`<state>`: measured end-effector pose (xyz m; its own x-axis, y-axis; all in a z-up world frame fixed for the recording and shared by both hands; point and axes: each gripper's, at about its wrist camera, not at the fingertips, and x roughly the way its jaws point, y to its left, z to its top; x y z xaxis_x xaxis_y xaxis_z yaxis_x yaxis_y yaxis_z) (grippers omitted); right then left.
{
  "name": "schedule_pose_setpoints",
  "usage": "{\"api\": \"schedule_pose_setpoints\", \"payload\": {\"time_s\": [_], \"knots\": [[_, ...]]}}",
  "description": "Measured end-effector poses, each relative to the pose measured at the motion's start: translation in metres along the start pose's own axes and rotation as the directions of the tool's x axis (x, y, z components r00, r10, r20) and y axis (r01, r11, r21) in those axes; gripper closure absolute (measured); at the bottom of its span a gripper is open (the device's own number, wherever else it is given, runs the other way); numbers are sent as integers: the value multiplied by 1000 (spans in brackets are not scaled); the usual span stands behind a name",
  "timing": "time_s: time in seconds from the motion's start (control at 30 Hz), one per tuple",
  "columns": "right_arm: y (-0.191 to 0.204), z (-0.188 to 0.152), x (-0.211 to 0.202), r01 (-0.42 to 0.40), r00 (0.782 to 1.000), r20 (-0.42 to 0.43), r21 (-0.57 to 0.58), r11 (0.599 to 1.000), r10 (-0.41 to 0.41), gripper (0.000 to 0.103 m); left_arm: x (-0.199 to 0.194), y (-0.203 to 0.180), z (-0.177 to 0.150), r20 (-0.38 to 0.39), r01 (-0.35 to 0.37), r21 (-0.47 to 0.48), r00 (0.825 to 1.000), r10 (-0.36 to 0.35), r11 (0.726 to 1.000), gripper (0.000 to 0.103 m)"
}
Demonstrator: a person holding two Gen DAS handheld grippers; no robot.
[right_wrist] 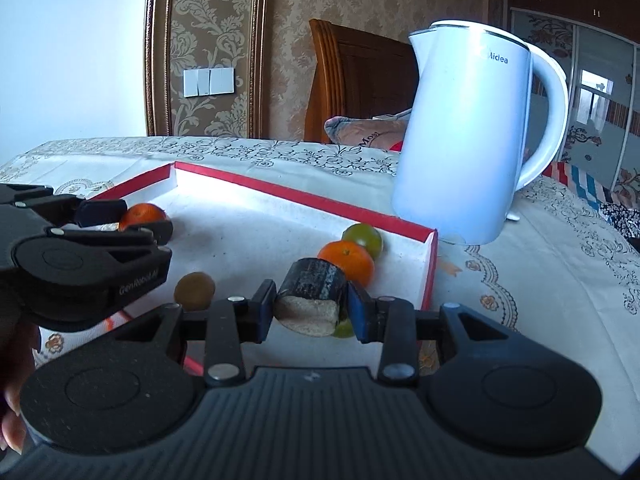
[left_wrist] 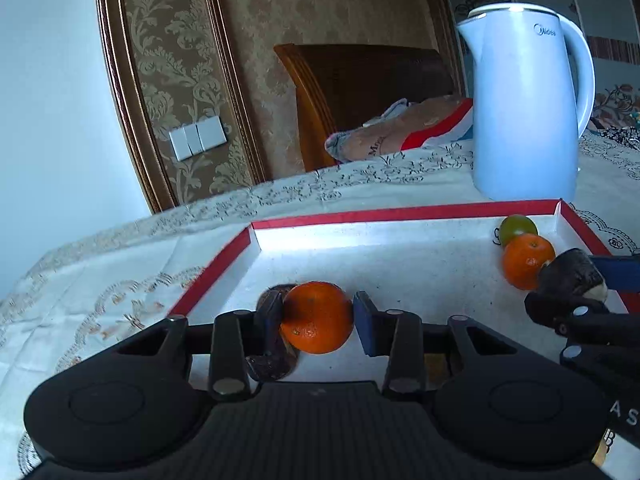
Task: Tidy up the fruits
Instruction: 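Carry the orange and eggplant slice over the tray and open both grippers, then withdraw both tools from the tray toward the cucumber slice and brown fruit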
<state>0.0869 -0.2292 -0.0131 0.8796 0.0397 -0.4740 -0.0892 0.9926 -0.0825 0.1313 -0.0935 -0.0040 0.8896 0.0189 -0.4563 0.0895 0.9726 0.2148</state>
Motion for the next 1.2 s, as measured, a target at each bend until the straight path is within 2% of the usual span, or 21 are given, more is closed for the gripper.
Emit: {"api": "schedule_pose_setpoints", "payload": {"time_s": [0.1, 0.2, 0.33, 0.43, 0.53, 0.73, 0.83, 1.03, 1.2], "knots": [[-3, 0, -1, -4, 1000, 1, 22, 1000, 4, 63, -1, -1, -1, 11, -7, 13, 1000, 7, 1000, 63], [-5, 0, -3, -8, 1000, 5, 38, 999, 8, 51, -2, -2, -1, 14, -9, 10, 1000, 9, 1000, 63], [-7, 0, -9, 1, 1000, 26, 45, 999, -3, 49, -4, 2, -1, 16, -10, -11, 1000, 10, 1000, 60], [-12, -1, -16, 4, 999, 50, 69, 998, -7, 36, -7, 5, -2, 17, -8, -27, 1000, 9, 1000, 58], [-15, -2, -23, 11, 997, 73, 82, 997, -17, 36, -11, 7, -4, 27, -16, -30, 999, 17, 999, 50], [-28, -7, -34, 7, 995, 93, 139, 990, -20, 36, -24, 14, -6, 41, 5, -66, 999, -3, 998, 46], [-33, -11, -41, 14, 994, 106, 161, 987, -31, 25, -35, 14, -9, 50, 21, -68, 999, -18, 997, 43], [-44, -20, -53, 11, 992, 120, 199, 980, -35, 25, -54, 11, -16, 64, 62, -79, 996, -57, 995, 42], [-51, -24, -54, 10, 994, 106, 231, 973, -35, 23, -66, 7, -23, 73, 57, -61, 996, -53, 996, 38]]}}
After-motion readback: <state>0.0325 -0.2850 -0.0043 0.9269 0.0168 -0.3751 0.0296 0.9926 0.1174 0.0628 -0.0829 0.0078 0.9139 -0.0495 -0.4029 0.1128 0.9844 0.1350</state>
